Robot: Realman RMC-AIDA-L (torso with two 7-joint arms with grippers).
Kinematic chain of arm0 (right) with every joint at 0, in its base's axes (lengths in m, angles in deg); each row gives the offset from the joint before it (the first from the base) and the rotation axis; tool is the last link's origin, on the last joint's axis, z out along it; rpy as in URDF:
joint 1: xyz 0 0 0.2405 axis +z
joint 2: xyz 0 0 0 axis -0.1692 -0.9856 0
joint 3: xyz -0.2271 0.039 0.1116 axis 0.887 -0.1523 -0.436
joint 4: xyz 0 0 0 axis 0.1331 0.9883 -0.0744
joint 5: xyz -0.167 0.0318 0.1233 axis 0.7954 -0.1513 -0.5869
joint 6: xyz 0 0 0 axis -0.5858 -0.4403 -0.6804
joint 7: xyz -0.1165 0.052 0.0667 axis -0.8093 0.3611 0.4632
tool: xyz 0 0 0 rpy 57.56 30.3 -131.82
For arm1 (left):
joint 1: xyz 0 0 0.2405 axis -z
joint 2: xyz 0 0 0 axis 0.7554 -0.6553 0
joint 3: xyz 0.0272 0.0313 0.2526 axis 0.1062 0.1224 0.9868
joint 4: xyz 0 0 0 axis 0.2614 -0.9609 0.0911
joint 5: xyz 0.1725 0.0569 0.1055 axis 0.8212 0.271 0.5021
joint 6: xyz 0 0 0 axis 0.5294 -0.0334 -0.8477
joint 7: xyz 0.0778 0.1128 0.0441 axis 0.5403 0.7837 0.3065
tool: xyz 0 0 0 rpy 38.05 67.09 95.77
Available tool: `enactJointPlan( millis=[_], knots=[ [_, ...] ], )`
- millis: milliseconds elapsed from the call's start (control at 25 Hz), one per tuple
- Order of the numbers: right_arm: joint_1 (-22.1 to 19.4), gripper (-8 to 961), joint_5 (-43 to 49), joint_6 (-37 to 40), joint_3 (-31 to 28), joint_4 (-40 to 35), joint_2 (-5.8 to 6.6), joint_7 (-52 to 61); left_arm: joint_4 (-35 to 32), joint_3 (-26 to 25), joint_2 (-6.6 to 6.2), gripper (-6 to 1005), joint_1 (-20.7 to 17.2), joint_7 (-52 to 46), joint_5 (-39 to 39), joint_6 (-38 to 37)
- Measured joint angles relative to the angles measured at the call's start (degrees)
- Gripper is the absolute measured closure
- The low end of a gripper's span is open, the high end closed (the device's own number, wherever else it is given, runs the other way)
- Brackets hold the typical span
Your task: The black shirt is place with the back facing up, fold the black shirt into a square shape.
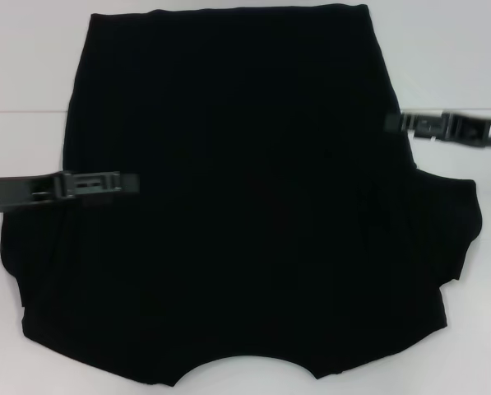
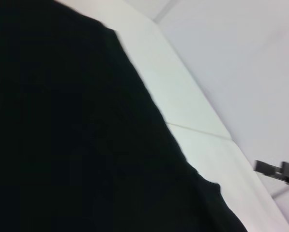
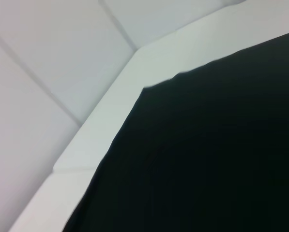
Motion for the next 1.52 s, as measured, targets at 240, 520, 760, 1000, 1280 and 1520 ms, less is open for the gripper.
enactJointPlan(
  millis=[240,520,760,1000,1280,1520],
  knots=[
    [2.8,29,1.8,-0.9,0.2,-0.6,2.15,8.8,-0.3,-9.0,-0.80,158,-1.2,-6.5,9.6,0.5],
    [3.5,29,2.4,-0.5,-0.2,-0.6,2.86,9.8,-0.8,-14.4,-1.03,395,-2.9,-7.3,11.9,2.2],
    [3.0,29,2.4,-0.2,-0.3,-0.6,3.02,10.5,-0.9,-14.2,-0.86,484,-3.0,-7.6,14.1,8.1],
    [2.6,29,2.4,0.2,-0.4,-0.7,3.13,11.4,-0.8,-14.6,-0.78,482,-3.3,-9.3,16.9,9.6],
    [2.7,28,2.4,0.5,-0.4,-0.7,3.16,11.4,-0.6,-14.7,-0.58,481,-3.8,-13.0,19.9,9.5],
    [2.7,28,2.1,0.3,-0.4,-0.7,3.16,11.4,-0.3,-14.4,-0.45,483,-3.9,-14.2,20.5,11.0]
  ],
)
